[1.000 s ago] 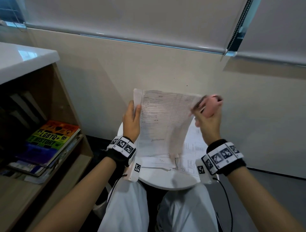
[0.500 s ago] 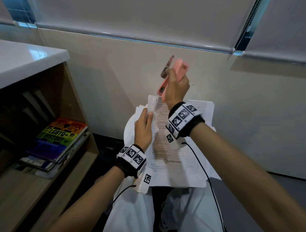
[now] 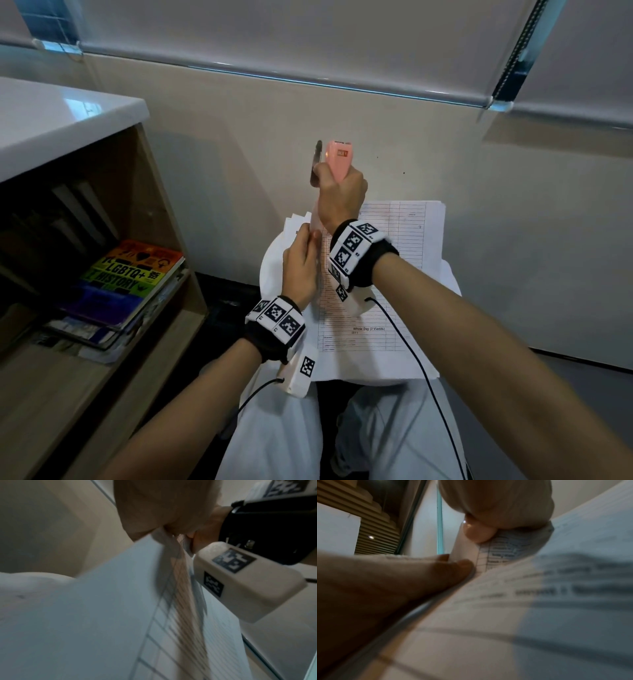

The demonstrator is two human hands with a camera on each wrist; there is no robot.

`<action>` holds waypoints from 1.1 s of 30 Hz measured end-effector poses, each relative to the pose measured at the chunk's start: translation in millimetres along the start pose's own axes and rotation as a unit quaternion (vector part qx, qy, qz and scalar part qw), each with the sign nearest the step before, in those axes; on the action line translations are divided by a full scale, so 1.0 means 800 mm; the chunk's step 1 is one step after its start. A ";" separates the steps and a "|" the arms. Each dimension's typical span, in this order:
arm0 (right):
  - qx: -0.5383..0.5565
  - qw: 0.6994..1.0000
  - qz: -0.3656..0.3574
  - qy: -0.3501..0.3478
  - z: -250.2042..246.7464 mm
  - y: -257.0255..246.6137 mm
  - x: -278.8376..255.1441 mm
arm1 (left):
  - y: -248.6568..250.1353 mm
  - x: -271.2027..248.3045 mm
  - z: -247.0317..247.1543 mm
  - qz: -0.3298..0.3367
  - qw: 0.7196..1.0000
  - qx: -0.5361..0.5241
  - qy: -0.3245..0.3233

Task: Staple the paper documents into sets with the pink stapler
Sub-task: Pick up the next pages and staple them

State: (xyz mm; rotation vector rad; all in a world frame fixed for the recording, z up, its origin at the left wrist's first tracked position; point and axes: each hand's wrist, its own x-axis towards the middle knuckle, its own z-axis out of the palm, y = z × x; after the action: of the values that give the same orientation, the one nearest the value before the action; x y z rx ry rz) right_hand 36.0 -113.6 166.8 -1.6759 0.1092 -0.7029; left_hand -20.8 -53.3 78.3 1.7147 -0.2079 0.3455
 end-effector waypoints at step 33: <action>-0.119 0.909 0.397 0.048 -0.352 0.205 0.000 | -0.131 0.025 0.000 -0.261 0.905 0.328 -0.073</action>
State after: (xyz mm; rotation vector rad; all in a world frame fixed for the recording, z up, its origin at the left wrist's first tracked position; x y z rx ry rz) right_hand -55.1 -396.5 32.8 -1.6304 0.9248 -0.1468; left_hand 32.2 -34.2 -12.2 2.3752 0.3008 -0.1387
